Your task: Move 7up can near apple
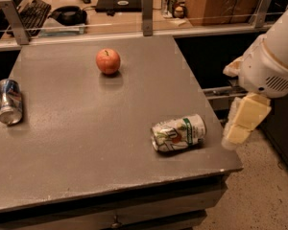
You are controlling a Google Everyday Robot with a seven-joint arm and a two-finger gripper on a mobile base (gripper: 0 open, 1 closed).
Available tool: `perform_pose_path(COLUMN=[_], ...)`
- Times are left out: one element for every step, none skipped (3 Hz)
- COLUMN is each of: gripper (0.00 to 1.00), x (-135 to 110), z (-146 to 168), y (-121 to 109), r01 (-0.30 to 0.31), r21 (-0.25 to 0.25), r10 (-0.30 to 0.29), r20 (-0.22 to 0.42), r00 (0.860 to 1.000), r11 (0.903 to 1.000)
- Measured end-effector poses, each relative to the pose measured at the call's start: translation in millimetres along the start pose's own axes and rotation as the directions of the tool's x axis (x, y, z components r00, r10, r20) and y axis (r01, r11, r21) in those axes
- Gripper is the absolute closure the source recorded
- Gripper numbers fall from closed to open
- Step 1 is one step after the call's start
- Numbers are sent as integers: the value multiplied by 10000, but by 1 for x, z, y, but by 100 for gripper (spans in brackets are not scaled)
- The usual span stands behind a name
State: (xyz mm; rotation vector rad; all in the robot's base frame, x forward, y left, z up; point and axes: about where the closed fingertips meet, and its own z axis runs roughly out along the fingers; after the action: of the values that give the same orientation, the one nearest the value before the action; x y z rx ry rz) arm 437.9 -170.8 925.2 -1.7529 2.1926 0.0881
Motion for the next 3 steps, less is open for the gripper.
perform_pose_path(gripper=[0, 0, 0], x=[-19, -36, -42], z=[27, 57, 84], y=[10, 24, 27], r01=[247, 707, 936], r21=[-446, -861, -1088], r10=[-222, -603, -760], r20=[550, 1179, 1560], r00=[9982, 9912, 9848], r11=[9987, 9938, 9896])
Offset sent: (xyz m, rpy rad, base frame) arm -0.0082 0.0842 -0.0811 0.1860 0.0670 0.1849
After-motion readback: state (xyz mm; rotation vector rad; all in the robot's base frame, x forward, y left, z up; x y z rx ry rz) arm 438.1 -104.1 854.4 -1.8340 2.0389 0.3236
